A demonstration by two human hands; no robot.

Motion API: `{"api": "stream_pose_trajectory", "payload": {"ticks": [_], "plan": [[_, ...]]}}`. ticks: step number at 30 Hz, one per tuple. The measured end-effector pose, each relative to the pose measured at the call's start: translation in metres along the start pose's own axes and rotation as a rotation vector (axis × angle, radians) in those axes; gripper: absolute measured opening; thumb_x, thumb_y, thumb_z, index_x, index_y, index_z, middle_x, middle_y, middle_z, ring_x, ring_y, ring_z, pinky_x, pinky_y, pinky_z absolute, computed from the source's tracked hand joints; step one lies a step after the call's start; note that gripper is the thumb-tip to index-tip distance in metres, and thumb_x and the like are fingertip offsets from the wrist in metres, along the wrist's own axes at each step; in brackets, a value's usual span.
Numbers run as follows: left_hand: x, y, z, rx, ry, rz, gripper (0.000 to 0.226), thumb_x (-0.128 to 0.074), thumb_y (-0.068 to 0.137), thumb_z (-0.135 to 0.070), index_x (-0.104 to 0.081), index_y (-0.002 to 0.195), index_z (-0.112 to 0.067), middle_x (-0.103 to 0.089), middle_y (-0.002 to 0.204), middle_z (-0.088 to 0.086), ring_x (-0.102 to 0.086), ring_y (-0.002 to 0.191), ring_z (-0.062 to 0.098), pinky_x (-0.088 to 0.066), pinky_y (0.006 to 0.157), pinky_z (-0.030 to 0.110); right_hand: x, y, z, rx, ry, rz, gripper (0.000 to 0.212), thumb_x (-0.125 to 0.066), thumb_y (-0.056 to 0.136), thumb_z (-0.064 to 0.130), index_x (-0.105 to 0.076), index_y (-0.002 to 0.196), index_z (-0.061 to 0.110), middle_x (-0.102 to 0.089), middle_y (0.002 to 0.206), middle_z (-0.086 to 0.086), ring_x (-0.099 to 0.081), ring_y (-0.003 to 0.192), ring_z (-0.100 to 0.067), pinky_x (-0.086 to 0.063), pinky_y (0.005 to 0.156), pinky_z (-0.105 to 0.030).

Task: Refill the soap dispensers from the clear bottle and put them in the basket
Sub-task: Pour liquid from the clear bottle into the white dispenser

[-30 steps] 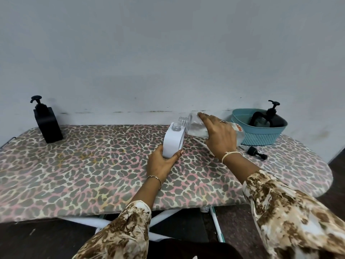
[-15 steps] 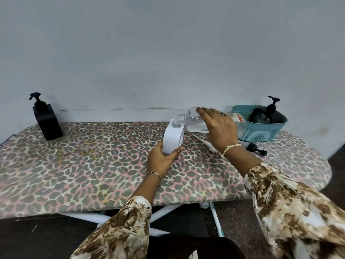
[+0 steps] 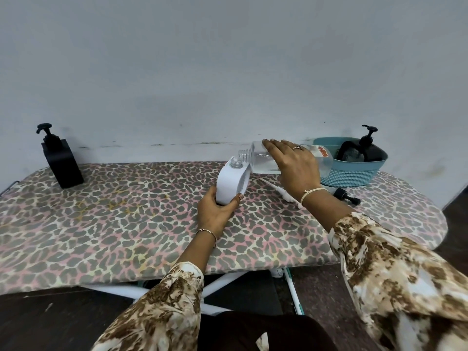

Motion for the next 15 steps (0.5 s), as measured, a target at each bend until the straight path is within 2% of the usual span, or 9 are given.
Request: {"api": "stream_pose_trajectory", "payload": {"ticks": [5,8,11,15], "plan": [[0.0005,-0.0016,-0.0020,0.017,-0.030,0.004,0.046,-0.085,0.069,-0.023,-0.057,0.106,-0.025,-0.063,0.098,-0.005,-0.068,0.093,0.025,-0.059,0.079,0.044,0.0008,0.0018,0.0019,0.019,-0.012,0.004,0.074,-0.063,0.069,-0.014,-0.051,0.137,0.013,-0.063,0.128,-0.014,-0.062,0.113,-0.034,-0.051,0.090,-0.042],[0.0001,-0.0030,-0.0020,0.045,-0.062,0.019,0.045,-0.084,0.071,-0.020,-0.056,0.106,-0.022,-0.063,0.096,-0.005,-0.069,0.091,0.027,-0.061,0.074,0.043,0.0007,0.0026,0.0021,0.027,-0.018,0.009,0.072,-0.062,0.070,-0.014,-0.051,0.137,0.012,-0.062,0.128,-0.014,-0.062,0.113,-0.035,-0.051,0.090,-0.043],[-0.0002,-0.0032,0.0002,0.073,-0.090,0.030,0.045,-0.083,0.072,-0.018,-0.057,0.107,-0.018,-0.065,0.100,0.002,-0.070,0.087,0.028,-0.061,0.068,0.040,-0.0002,0.0039,0.0020,0.039,-0.029,0.022,0.072,-0.063,0.071,-0.013,-0.050,0.138,0.013,-0.062,0.129,-0.014,-0.061,0.114,-0.035,-0.051,0.091,-0.043],[0.0005,-0.0019,0.0010,0.076,-0.104,0.043,0.045,-0.084,0.071,-0.018,-0.058,0.108,-0.012,-0.067,0.107,0.010,-0.070,0.089,0.028,-0.061,0.072,0.044,0.0011,0.0060,0.0023,0.061,-0.042,0.013,0.069,-0.063,0.072,-0.011,-0.052,0.136,0.012,-0.063,0.128,-0.013,-0.062,0.112,-0.034,-0.051,0.089,-0.042]]}}
Point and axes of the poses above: each hand's wrist, its own y-axis towards the middle knuckle, its own x-axis out of the back of the hand, z = x × y, the point moved 9 cm from there along y, towards the middle knuckle
